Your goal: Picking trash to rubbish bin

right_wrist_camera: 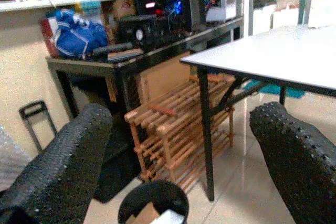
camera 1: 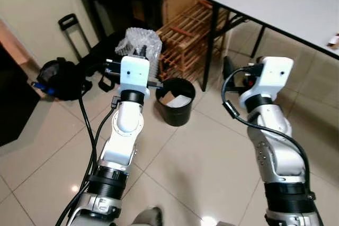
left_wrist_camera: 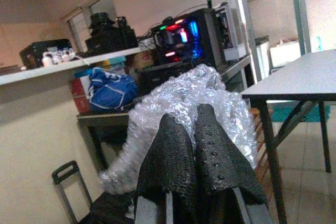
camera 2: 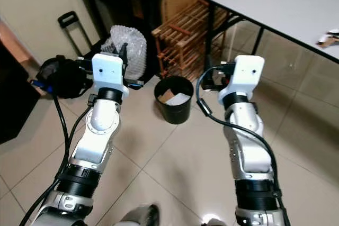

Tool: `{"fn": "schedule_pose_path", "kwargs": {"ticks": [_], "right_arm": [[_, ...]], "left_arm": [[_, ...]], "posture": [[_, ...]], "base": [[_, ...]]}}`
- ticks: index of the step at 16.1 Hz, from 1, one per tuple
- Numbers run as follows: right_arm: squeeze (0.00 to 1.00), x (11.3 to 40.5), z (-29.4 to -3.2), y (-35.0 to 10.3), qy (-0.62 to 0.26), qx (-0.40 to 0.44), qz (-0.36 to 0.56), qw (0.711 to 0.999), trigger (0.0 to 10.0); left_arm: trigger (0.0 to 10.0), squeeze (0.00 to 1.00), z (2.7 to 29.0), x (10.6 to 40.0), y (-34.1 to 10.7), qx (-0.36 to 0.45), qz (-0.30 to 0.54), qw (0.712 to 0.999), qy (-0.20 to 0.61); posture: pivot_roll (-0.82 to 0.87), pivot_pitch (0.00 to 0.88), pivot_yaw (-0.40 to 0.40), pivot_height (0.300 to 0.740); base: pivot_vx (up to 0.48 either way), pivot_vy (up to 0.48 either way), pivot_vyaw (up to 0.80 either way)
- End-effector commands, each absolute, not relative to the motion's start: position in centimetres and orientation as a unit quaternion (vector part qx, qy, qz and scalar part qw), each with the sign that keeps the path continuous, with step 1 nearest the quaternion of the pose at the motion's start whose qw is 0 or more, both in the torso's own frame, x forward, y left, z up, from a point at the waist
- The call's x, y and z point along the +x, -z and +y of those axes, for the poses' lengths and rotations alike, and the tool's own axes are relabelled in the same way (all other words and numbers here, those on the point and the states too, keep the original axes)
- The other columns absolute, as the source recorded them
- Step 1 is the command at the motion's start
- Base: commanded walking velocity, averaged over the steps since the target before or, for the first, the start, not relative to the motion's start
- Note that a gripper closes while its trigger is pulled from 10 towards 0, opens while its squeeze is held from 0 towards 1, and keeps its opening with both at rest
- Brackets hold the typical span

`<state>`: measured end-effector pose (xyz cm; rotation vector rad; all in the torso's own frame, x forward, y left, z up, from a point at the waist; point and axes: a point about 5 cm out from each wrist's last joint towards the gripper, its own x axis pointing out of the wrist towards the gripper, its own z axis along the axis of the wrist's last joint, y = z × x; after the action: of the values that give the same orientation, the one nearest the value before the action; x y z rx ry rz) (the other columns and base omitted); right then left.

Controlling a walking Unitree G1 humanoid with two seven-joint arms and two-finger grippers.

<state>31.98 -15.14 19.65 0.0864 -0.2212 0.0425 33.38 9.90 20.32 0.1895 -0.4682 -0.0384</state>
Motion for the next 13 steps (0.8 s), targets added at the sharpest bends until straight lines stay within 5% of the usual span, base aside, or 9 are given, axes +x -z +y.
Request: {"fn": "schedule_pose_path", "kwargs": {"ticks": [1,6,13], "right_arm": [[0.00,31.91,-14.33,-19.64,-0.037,0.048,-0.109,0.992,10.0],[0.00,31.94,-14.15,-19.47,-0.042,0.056,-0.104,0.992,10.0],[0.00,32.05,-13.93,-19.21,-0.048,0.058,-0.094,0.993,10.0]], "left_arm": [[10.0,0.00,10.81,33.40,-19.95,0.097,-0.222,0.970,0.007],[10.0,0.00,10.73,33.51,-19.69,0.092,-0.207,0.974,0.015],[10.0,0.00,10.71,33.67,-19.42,0.093,-0.196,0.976,0.017]], "posture": [[-0.07,0.152,0.070,0.740],[-0.07,0.155,0.070,0.740],[-0.07,0.149,0.068,0.740]], "base": [[0.000,0.000,0.44],[0.000,0.000,0.00],[0.333,0.000,0.00]]}}
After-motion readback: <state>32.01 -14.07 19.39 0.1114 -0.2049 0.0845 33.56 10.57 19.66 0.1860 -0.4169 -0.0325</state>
